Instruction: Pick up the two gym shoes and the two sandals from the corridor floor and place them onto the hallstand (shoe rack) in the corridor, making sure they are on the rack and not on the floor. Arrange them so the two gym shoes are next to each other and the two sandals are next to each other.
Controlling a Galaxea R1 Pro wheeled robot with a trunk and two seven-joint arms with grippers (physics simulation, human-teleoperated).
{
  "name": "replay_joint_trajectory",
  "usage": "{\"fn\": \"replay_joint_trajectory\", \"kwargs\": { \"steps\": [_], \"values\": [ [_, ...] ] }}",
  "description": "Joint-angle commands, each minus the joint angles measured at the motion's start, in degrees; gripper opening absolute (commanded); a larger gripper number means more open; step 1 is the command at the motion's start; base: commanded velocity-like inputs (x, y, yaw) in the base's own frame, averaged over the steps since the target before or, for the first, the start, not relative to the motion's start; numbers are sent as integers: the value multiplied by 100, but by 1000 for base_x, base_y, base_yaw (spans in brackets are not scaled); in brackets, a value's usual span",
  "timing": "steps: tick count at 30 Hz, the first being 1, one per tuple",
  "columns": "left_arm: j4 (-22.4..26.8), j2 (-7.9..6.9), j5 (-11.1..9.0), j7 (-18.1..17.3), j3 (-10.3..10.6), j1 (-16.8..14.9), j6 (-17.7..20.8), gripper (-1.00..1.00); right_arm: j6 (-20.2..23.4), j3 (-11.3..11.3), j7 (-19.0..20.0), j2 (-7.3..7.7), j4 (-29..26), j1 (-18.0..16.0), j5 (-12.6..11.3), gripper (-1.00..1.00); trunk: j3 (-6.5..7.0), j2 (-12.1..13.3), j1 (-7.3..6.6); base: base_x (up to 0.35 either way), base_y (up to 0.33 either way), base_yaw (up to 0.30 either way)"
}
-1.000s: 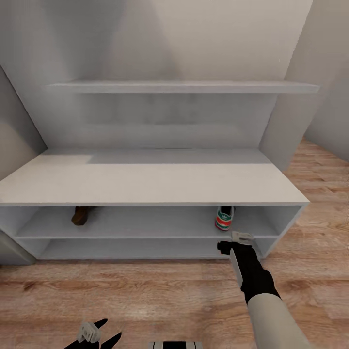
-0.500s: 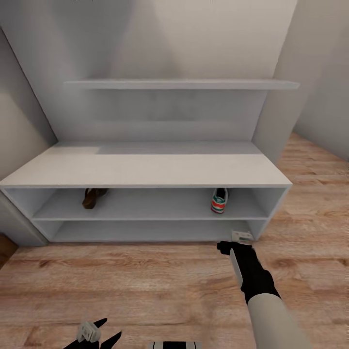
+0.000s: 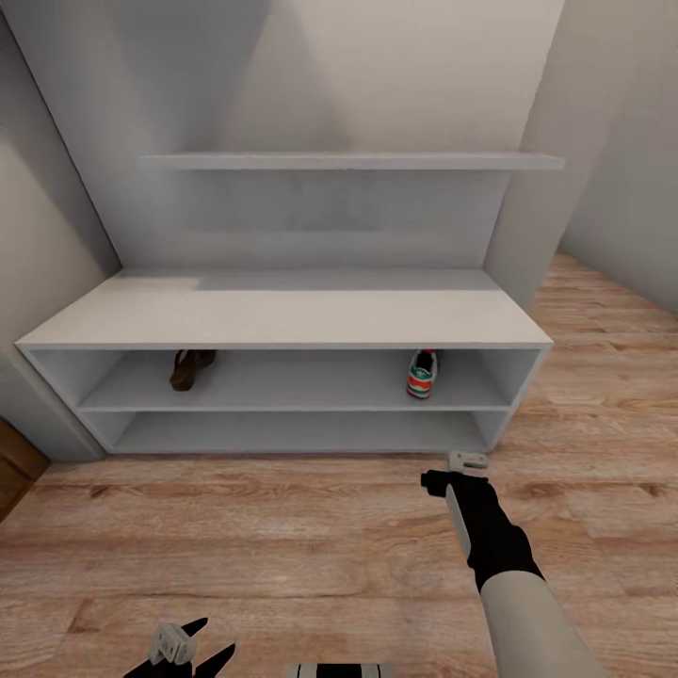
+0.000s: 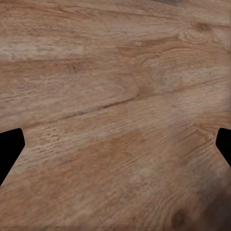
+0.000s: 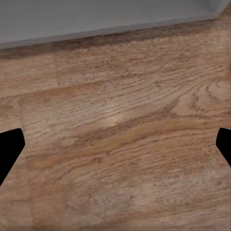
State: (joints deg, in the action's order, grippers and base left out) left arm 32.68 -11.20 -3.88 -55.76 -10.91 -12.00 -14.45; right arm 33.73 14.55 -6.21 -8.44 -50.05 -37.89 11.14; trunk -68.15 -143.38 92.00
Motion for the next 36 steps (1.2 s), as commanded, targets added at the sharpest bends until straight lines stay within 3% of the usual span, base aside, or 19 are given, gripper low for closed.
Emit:
{"fn": "replay_joint_trajectory", "kwargs": {
  "steps": [1, 11, 19, 20, 23, 26, 28, 36],
  "values": [
    [-7, -1, -8, -22, -7, -2, -28, 100, 29, 15, 16, -5, -3, -2, 48, 100, -5, -2, -2, -27, 0, 0],
    [-13, -7, 0, -19, -7, 2, -31, 100, 22, 13, 32, 4, 133, 31, 48, 100, -5, -2, -2, -8, 0, 0],
    [-52, -6, -1, 13, -12, 4, -31, 100, -372, 20, 99, 111, 525, 430, 55, 100, -5, -2, -2, 0, 0, 0],
    [-70, -8, -24, 25, -15, 3, -31, 100, -1222, 20, 230, 321, 692, 760, 64, 100, -5, -2, -2, 0, 0, 0],
    [-81, -6, -29, 31, -16, 3, -31, 100, -1638, 21, 372, 431, 807, 915, 68, 100, -5, -2, -2, 0, 0, 0],
    [-93, -5, -29, 40, -16, 4, -31, 100, -2116, 21, 639, 641, 1028, 1111, 68, 100, -5, -2, -2, 0, 0, 0],
    [-99, 0, -31, 44, -16, 4, -31, 100, -2549, 22, 979, 900, 1318, 1262, 60, 100, -5, -2, -2, 0, 0, 0],
    [-103, 12, -47, 47, -23, 4, -31, 100, -3489, 22, 1844, 1360, 2220, 1389, 51, 100, -5, -2, -2, 0, 0, 0]
  ]
}}
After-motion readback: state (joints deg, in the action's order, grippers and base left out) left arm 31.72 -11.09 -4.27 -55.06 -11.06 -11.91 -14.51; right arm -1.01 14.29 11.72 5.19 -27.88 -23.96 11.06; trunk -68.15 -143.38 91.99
